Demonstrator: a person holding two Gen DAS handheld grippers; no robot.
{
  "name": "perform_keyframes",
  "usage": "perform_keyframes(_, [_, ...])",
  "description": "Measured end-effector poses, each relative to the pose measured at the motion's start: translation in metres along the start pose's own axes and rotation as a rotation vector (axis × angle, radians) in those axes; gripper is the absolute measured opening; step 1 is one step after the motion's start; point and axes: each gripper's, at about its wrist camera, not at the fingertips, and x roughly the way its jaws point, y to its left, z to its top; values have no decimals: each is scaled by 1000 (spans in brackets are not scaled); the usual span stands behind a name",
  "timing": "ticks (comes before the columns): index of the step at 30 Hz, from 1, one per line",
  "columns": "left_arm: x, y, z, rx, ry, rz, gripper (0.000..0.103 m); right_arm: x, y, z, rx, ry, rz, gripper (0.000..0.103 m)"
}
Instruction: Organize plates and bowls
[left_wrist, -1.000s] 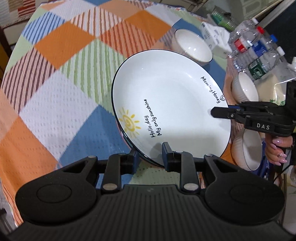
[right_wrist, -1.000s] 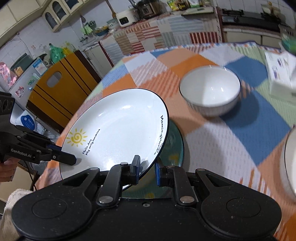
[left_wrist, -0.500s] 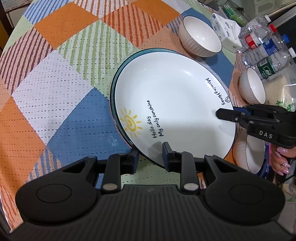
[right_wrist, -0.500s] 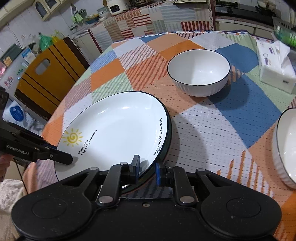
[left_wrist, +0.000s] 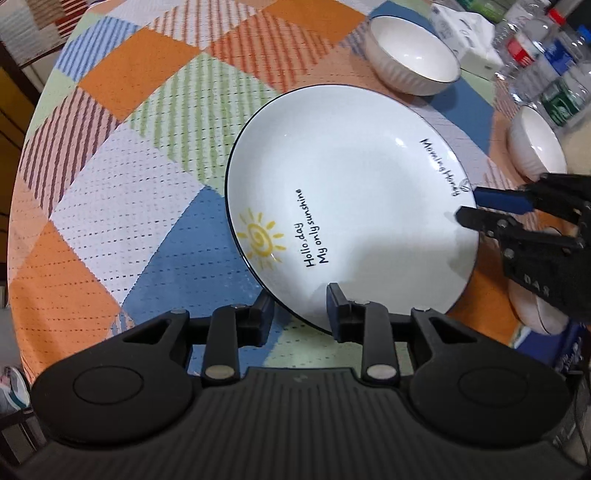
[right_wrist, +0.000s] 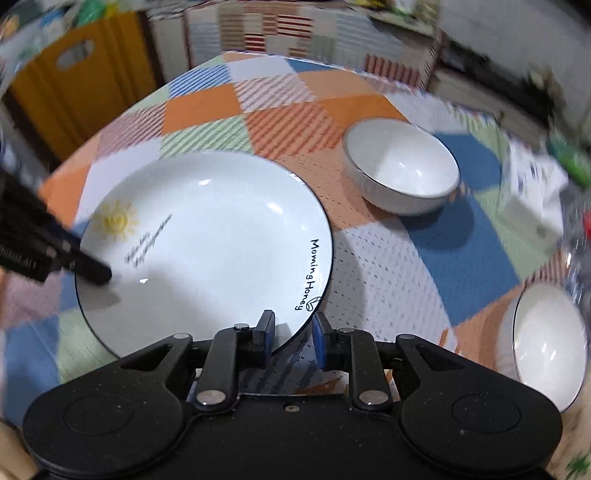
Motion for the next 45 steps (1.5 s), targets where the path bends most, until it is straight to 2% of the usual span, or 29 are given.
perform_keyframes(2, [-1, 1, 0, -20, -4, 3, 28, 1, 4, -1, -28, -12, -27, 26])
perform_keyframes(5, [-8, -4, -5, -24, -44, 38, 28, -7, 0, -7, -27, -78, -29, 26])
perform_keyframes(8, [-20, -14, -13, -13, -75, 69, 28, -31, -10, -16, 20, -162, -4, 26])
perform_keyframes(12, [-44, -33, -24, 10, -111, 61, 28, -71, -23, -34, 10, -257, 22, 28])
perform_keyframes(16, [-69, -59, -32, 40, -146, 64, 29, -104, -40, -54, -40, -305, 57, 41])
perform_keyframes(23, [-95, -109, -47, 102, -217, 74, 31, -126, -61, -94, -70, -286, 91, 64])
perform_keyframes(28, [-91, -138, -54, 111, -229, 45, 35, -131, -62, -124, -114, -277, 106, 77])
perform_keyframes(29, [-88, -144, -55, 106, -232, 36, 38, -130, -62, -129, -123, -273, 113, 85])
perform_keyframes(31, [-81, -152, -56, 98, -235, 16, 41, -128, -64, -136, -136, -272, 123, 91])
perform_keyframes(34, [-68, -163, -57, 79, -230, -3, 42, -125, -67, -146, -150, -260, 137, 91])
perform_keyframes(36, [-57, -171, -58, 70, -228, -12, 49, -123, -69, -153, -154, -247, 137, 93])
perform_keyframes(41, [-31, -186, -60, 47, -223, -43, 54, -114, -76, -168, -153, -214, 122, 95])
perform_keyframes(45, [-6, -194, -59, 37, -195, -62, 54, -104, -83, -177, -133, -181, 172, 95])
